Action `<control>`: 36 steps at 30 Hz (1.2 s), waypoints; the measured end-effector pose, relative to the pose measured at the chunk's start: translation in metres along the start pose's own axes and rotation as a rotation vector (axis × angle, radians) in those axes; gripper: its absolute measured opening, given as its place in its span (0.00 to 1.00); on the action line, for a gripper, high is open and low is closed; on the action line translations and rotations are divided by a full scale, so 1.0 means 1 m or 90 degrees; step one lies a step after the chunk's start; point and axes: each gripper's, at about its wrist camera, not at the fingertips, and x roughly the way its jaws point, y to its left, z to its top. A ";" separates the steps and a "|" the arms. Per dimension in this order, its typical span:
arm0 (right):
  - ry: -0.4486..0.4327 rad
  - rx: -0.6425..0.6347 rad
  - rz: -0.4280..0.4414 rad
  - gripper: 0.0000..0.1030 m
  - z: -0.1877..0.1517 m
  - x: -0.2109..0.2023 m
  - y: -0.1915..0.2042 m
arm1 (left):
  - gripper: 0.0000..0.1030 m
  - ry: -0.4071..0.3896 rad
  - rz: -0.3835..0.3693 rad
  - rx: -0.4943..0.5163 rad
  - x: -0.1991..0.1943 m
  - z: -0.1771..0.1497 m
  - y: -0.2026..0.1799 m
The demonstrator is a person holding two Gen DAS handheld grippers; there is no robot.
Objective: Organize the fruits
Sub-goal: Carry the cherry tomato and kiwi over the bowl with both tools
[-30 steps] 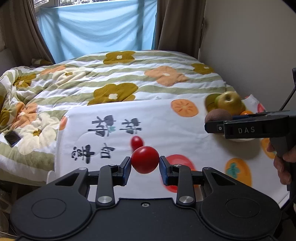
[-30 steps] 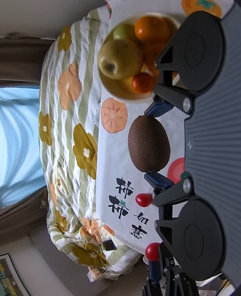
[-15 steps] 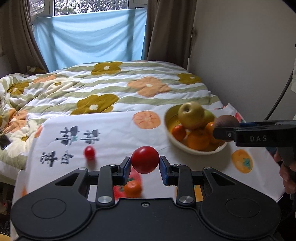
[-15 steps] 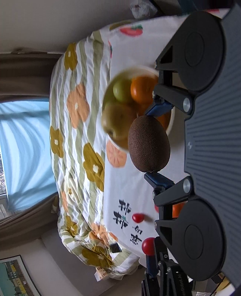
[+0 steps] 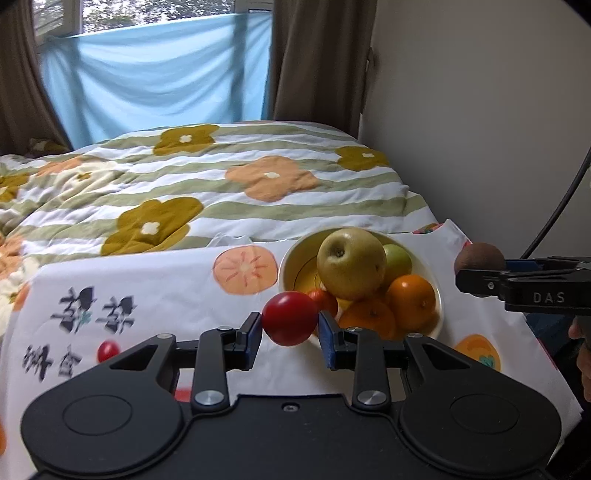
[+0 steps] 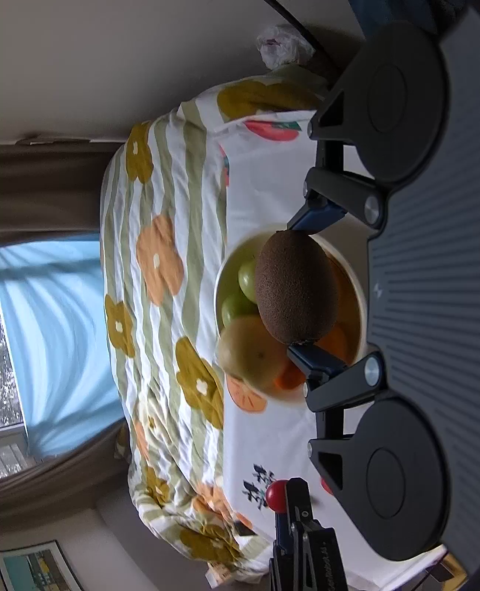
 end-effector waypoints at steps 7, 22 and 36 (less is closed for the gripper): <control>0.003 0.037 -0.031 0.78 0.022 0.026 -0.011 | 0.35 0.026 -0.038 -0.006 0.053 0.032 0.011; 0.006 0.102 -0.055 0.78 0.056 0.080 -0.025 | 0.36 0.080 -0.115 -0.017 0.126 0.077 0.027; 0.013 0.108 -0.048 0.78 0.064 0.094 -0.025 | 0.76 0.063 -0.123 -0.043 0.121 0.081 0.037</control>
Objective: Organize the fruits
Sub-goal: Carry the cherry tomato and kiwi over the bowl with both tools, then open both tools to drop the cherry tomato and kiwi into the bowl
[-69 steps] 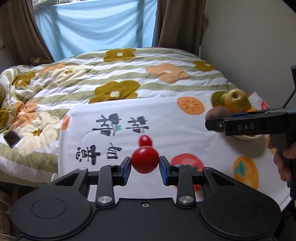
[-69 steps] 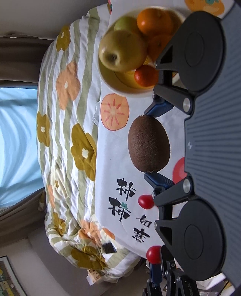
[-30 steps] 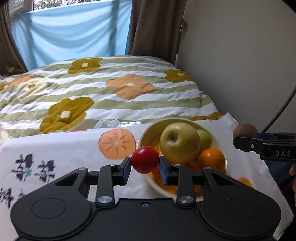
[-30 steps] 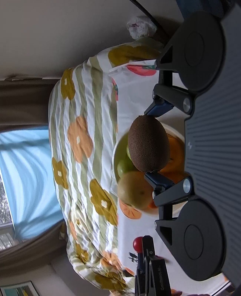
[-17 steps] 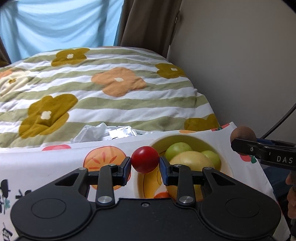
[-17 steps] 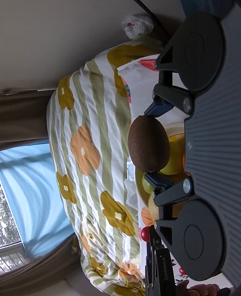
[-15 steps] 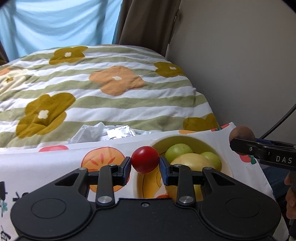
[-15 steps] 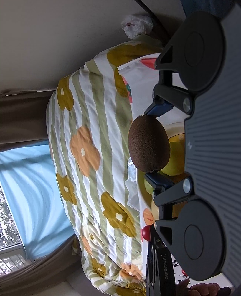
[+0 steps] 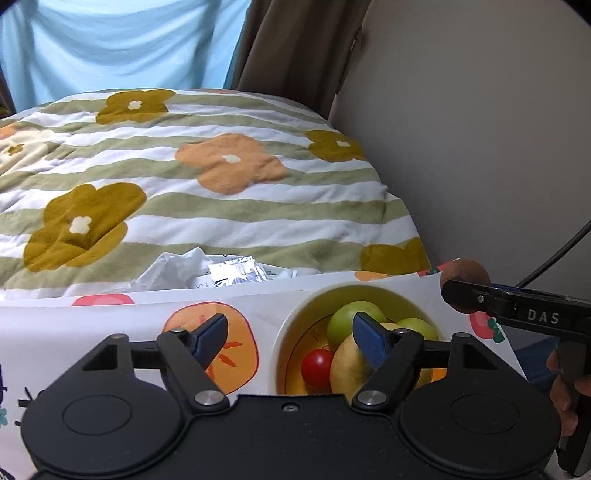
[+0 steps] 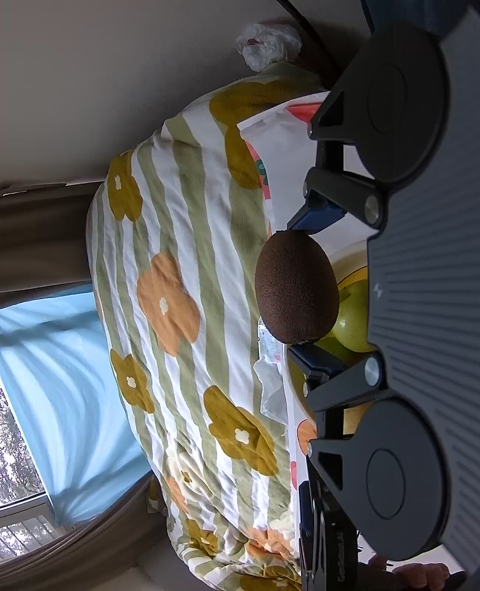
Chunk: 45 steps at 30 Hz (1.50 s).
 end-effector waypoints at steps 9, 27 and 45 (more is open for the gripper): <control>0.008 0.002 0.009 0.78 0.003 0.025 0.013 | 0.81 -0.024 0.049 0.031 -0.024 -0.012 0.000; -0.022 0.009 0.042 0.90 -0.005 0.039 0.013 | 0.81 -0.019 0.085 0.018 -0.035 -0.033 0.015; -0.059 0.001 0.057 0.92 -0.006 -0.030 0.009 | 0.81 -0.087 0.119 0.010 -0.094 -0.051 -0.015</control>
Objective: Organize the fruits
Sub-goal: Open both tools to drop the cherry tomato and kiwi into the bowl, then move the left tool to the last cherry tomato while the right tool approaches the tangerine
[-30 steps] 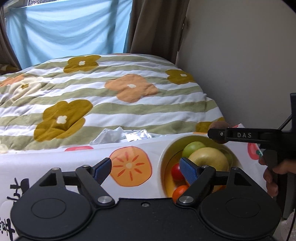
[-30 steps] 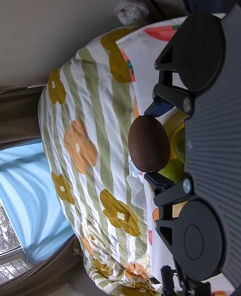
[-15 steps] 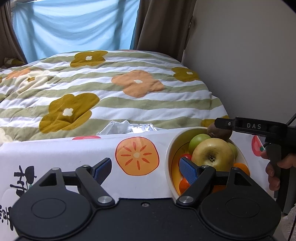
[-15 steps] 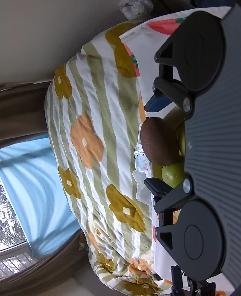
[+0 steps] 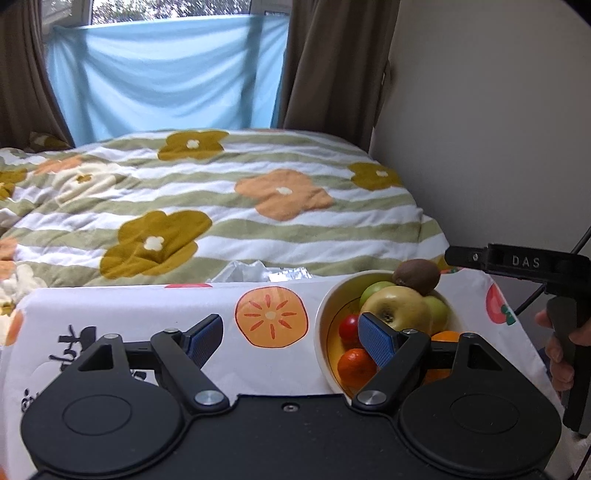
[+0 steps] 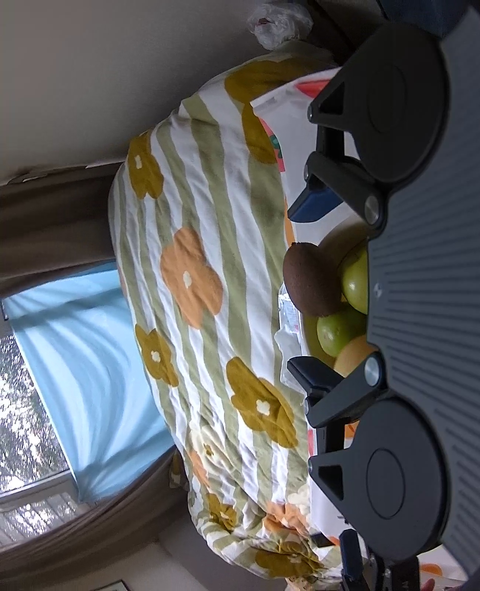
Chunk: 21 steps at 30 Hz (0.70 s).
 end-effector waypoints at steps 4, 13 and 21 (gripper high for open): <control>0.007 -0.015 0.011 0.95 -0.006 -0.024 0.006 | 0.81 -0.024 0.021 -0.009 -0.029 -0.011 -0.007; -0.006 -0.067 0.029 1.00 -0.028 -0.075 0.020 | 0.96 -0.084 0.092 -0.025 -0.091 -0.054 -0.021; -0.004 -0.110 0.075 1.00 -0.057 -0.104 0.036 | 0.97 -0.103 0.152 -0.057 -0.132 -0.086 -0.017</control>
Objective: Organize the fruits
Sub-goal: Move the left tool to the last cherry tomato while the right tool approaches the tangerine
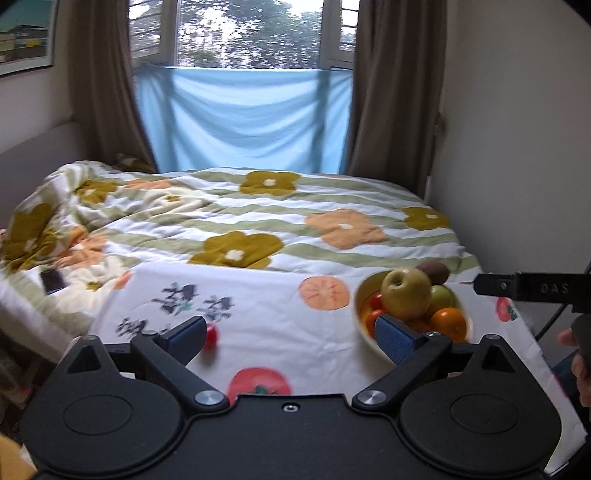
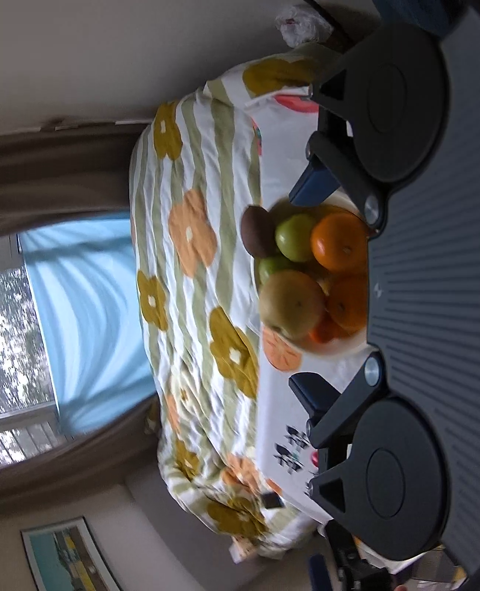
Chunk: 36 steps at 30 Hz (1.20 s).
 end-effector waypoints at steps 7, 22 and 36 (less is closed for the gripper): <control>0.037 -0.030 0.033 1.00 -0.028 -0.003 0.036 | 0.97 0.011 0.044 -0.004 -0.011 -0.008 0.037; 0.137 -0.001 0.006 1.00 -0.085 0.047 0.121 | 0.95 0.114 -0.021 0.072 0.063 -0.007 0.117; 0.180 -0.016 -0.018 0.98 -0.100 0.093 0.187 | 0.67 0.196 -0.127 0.162 0.157 -0.004 0.120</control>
